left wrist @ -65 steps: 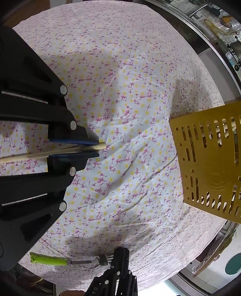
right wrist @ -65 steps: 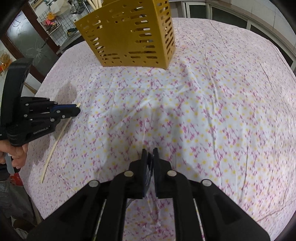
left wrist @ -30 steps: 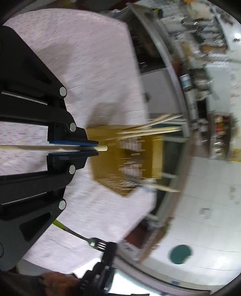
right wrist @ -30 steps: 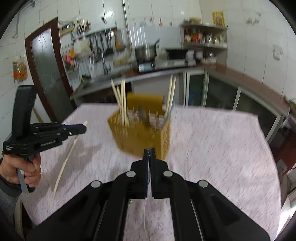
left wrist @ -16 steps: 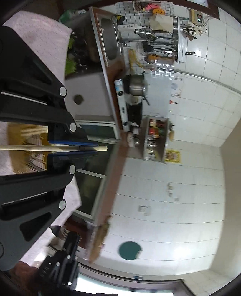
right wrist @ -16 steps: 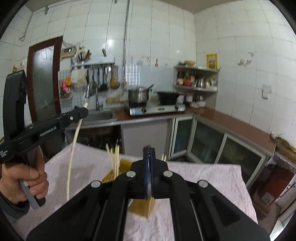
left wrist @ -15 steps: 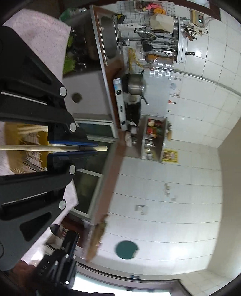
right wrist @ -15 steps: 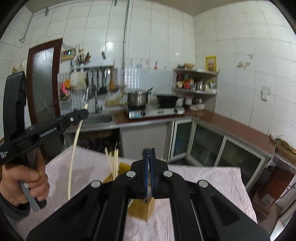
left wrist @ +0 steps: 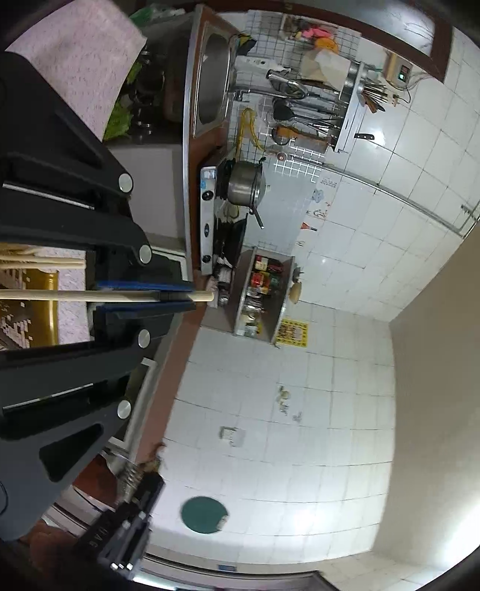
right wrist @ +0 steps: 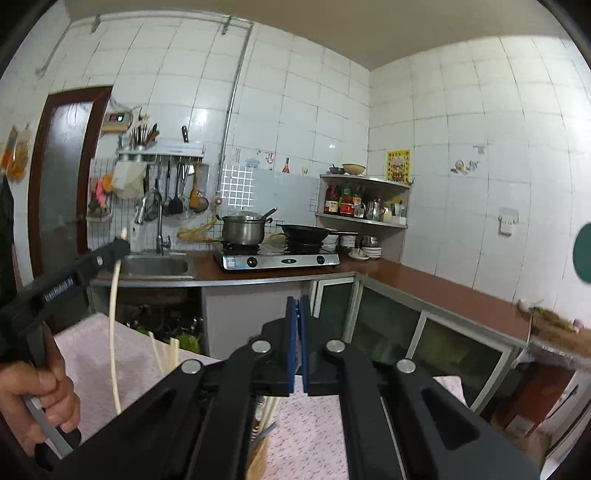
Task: Organize utensils
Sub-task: 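Lift the fork with the right tool above the holder while the left tool carries its chopstick, then open the left tool to drop the chopstick in while the right tool releases the fork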
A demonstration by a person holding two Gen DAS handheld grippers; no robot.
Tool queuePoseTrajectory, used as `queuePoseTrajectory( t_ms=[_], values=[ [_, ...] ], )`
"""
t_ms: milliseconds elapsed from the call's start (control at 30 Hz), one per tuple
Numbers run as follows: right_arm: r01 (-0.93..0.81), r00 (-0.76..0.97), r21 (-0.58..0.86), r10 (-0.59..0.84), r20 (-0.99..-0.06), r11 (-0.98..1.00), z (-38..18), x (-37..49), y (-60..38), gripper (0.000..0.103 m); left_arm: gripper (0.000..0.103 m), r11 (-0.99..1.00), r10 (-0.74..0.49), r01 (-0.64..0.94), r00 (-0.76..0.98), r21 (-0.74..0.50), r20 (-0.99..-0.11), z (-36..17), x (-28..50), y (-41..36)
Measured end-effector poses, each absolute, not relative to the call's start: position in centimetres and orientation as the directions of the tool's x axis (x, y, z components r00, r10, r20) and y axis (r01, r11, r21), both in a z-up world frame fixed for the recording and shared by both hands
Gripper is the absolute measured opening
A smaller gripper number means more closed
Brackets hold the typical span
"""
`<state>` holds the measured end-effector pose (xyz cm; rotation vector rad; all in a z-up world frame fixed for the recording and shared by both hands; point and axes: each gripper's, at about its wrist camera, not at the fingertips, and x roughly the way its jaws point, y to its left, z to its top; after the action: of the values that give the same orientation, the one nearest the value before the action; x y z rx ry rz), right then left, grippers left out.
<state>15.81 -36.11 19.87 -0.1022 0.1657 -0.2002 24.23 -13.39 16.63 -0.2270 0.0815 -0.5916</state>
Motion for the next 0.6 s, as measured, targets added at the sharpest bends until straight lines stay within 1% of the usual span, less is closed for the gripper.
queuePoseTrajectory(
  t_ms=[133, 200, 267, 333, 400, 467, 500, 600],
  values=[
    [0.163, 0.970, -0.142, -0.185, -0.159, 0.976, 18.3, 16.7, -35.8, 0.002, 0.004, 0.822, -0.524, 0.518, 0.851, -0.236, 0.042, 15.9, 25.1, -13.8],
    [0.149, 0.972, -0.134, -0.170, -0.165, 0.980, 18.3, 17.1, -36.0, 0.002, 0.004, 0.832, -0.508, 0.508, 0.859, -0.222, 0.065, 16.3, 25.3, -14.0],
    [0.140, 0.973, -0.111, -0.158, -0.168, 0.984, 18.1, 17.0, -36.4, 0.002, 0.004, 0.827, -0.499, 0.507, 0.861, -0.242, 0.100, 16.5, 25.3, -13.8],
    [0.121, 0.972, -0.103, -0.139, -0.188, 0.987, 17.8, 17.3, -36.4, 0.002, 0.004, 0.830, -0.496, 0.506, 0.862, -0.235, 0.107, 16.1, 25.5, -14.3],
    [0.125, 0.971, -0.108, -0.144, -0.189, 0.986, 17.5, 17.6, -36.3, 0.002, 0.004, 0.845, -0.487, 0.492, 0.870, -0.207, 0.082, 15.3, 26.0, -15.1],
    [0.112, 0.970, -0.100, -0.131, -0.204, 0.989, 17.1, 17.9, -36.6, 0.002, 0.004, 0.835, -0.503, 0.500, 0.863, -0.229, 0.049, 14.1, 26.9, -15.6],
    [0.119, 0.966, -0.123, -0.144, -0.214, 0.985, 16.7, 18.3, -36.5, 0.002, 0.004, 0.835, -0.508, 0.500, 0.861, -0.228, 0.027, 13.8, 27.3, -15.8],
    [0.126, 0.958, -0.141, -0.157, -0.242, 0.982, 15.9, 19.2, -36.5, 0.003, 0.004, 0.843, -0.506, 0.495, 0.862, -0.213, 0.001, 12.8, 27.9, -16.4]
  ],
)
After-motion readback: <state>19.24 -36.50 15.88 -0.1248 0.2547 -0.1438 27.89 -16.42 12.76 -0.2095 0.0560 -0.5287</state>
